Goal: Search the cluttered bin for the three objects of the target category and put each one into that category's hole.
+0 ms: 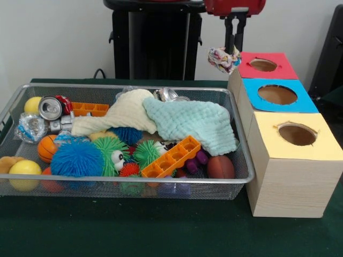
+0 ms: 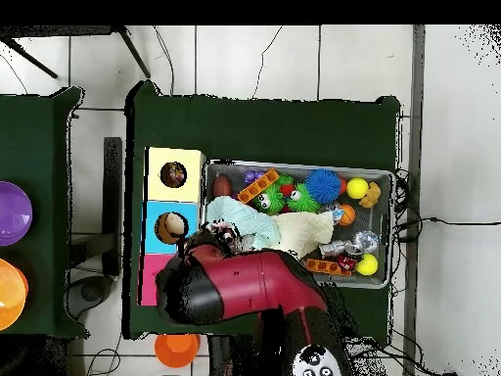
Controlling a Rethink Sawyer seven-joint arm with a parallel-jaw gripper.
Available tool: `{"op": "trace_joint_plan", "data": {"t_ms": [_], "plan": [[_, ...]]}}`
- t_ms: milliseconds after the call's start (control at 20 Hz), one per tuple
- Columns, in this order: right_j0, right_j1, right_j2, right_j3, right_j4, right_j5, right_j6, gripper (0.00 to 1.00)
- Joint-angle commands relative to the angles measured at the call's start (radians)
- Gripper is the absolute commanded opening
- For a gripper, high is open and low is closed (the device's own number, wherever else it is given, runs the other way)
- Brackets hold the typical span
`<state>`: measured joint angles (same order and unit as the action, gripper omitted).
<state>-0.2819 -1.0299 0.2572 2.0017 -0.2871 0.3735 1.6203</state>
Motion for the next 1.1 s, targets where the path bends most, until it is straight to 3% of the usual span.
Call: {"op": "trace_joint_plan", "data": {"t_ms": [50,450,1100], "plan": [[0.139,0.08,-0.208,-0.147,0.069,-0.09,0.383,0.0],[0.315,0.218,-0.365,-0.278,0.134,-0.11,0.46,0.0],[0.408,0.352,-0.465,-0.317,0.228,-0.263,0.479,0.0]]}}
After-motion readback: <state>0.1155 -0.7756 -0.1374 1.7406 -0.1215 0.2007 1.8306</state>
